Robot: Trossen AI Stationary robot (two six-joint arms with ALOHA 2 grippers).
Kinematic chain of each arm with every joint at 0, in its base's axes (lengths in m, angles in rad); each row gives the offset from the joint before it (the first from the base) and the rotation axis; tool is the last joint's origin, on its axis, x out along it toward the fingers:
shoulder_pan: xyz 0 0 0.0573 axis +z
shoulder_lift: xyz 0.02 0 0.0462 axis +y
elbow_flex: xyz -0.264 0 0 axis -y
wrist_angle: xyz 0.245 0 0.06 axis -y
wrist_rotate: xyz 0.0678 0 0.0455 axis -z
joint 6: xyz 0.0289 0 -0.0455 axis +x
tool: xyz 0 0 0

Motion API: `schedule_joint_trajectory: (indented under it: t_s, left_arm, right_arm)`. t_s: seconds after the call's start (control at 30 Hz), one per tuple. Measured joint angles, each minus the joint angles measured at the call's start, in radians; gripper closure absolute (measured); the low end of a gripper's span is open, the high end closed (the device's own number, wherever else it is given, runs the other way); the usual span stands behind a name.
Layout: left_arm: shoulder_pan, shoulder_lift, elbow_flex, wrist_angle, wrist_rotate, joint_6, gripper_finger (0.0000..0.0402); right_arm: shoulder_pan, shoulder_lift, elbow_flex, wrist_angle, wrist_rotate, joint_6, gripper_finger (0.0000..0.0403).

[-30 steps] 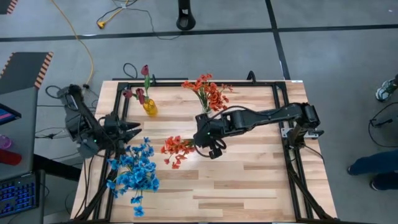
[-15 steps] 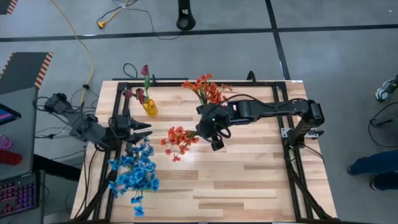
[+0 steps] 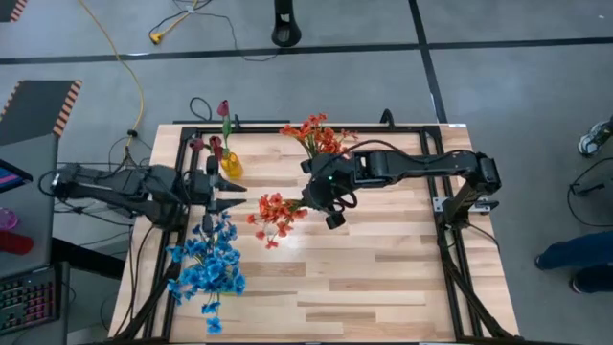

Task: Sort flowers into vase by color
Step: Put the orange flowers into the transparent vase

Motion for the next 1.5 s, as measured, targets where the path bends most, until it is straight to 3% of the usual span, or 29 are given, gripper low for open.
schedule_joint_trajectory:
  t_s: [0.27,0.37,0.63,0.9,1.03,1.13,1.3,1.5]
  left_arm:
    - [0.124,-0.006,0.000,0.003,0.140,0.065,0.0330]
    - [0.152,-0.008,-0.029,0.072,0.143,0.075,0.0345]
    - [0.236,-0.141,-0.265,0.280,0.143,0.061,0.0398]
    - [0.266,-0.295,-0.350,0.270,0.144,0.047,0.0401]
    - [0.266,-0.323,-0.373,0.261,0.140,0.029,0.0401]
    - [0.266,-0.322,-0.374,0.262,0.138,0.021,0.0401]
    - [0.266,-0.314,-0.374,0.267,0.136,0.010,0.0401]
    - [0.266,-0.313,-0.374,0.267,0.136,-0.006,0.0401]
  right_arm:
    - [-0.029,-0.001,0.000,0.137,0.001,-0.004,0.0368]
    - [-0.044,-0.001,0.000,0.137,0.002,0.006,0.0368]
    - [-0.054,-0.026,0.000,0.114,0.082,0.014,0.0368]
    - [-0.073,-0.064,-0.002,0.066,0.082,-0.007,0.0369]
    - [-0.104,-0.108,-0.071,0.097,0.049,0.003,0.0369]
    - [-0.129,-0.169,-0.190,0.223,-0.006,0.025,0.0369]
    - [-0.146,-0.274,-0.430,0.582,-0.042,0.051,0.0368]
    - [-0.127,-0.324,-0.606,0.919,-0.002,0.019,0.0368]
